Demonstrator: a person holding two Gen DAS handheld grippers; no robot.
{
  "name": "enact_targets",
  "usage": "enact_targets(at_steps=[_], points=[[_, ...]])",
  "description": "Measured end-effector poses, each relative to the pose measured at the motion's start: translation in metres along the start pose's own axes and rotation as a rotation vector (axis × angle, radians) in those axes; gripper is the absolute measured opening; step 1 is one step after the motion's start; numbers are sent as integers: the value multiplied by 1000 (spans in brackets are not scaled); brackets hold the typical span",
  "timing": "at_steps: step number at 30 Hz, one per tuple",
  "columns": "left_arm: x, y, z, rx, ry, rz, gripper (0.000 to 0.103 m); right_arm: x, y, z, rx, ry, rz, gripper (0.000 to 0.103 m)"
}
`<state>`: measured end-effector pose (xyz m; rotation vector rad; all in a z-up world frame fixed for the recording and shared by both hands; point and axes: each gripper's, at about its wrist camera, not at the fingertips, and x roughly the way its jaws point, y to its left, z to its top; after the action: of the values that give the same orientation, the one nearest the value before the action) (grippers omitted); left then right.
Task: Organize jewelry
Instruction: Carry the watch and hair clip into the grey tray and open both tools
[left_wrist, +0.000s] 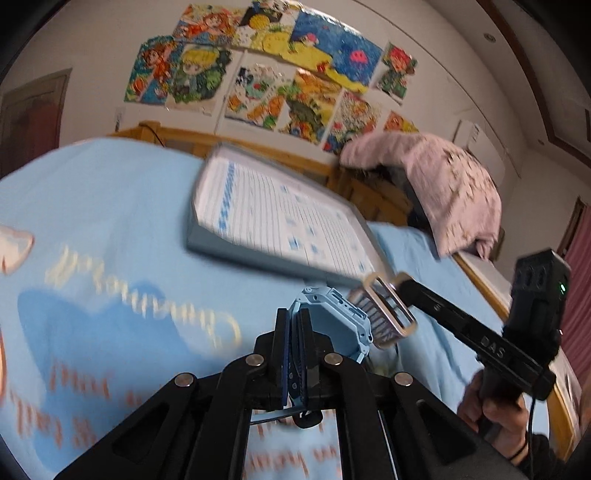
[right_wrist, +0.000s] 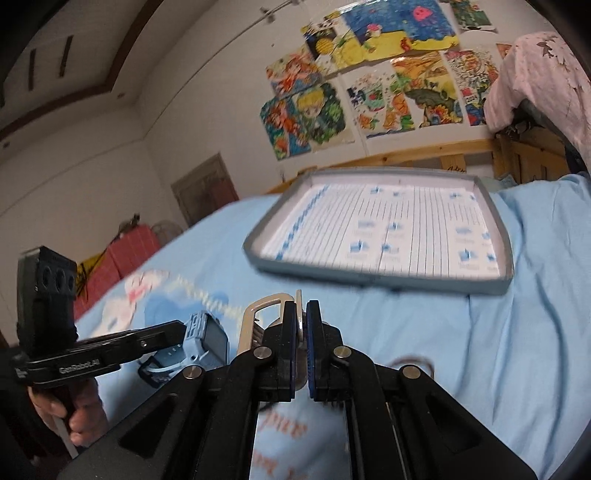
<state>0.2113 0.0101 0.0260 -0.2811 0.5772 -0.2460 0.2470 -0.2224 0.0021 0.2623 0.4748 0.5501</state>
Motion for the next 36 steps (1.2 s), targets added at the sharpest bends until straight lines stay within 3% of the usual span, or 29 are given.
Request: enact_targets(at_steps=[7, 16, 27, 29, 30, 31, 32, 33, 34, 36], points=[[47, 14, 56, -10, -76, 66, 4, 42, -12, 44, -8, -57, -140, 5], [109, 31, 81, -6, -26, 147, 4, 93, -26, 59, -80, -85, -296, 5], [133, 30, 75, 14, 41, 181, 6, 114, -33, 39, -116, -16, -313, 5], [131, 28, 73, 20, 40, 192, 12, 113, -33, 38, -115, -4, -307, 6], [131, 29, 73, 17, 40, 191, 25, 112, -32, 39, -113, 2, -310, 8], [128, 29, 72, 10, 38, 187, 47, 110, -32, 40, -109, -2, -312, 17], [125, 30, 70, -1, 25, 185, 59, 107, -31, 40, -105, -11, -319, 25], [119, 31, 68, -12, -1, 167, 66, 103, -31, 39, -102, -25, -328, 41], [113, 30, 66, -22, -27, 166, 69, 96, -30, 40, -97, -43, -334, 47], [103, 27, 61, -24, -40, 172, 69, 85, -30, 42, -84, -59, -335, 47]])
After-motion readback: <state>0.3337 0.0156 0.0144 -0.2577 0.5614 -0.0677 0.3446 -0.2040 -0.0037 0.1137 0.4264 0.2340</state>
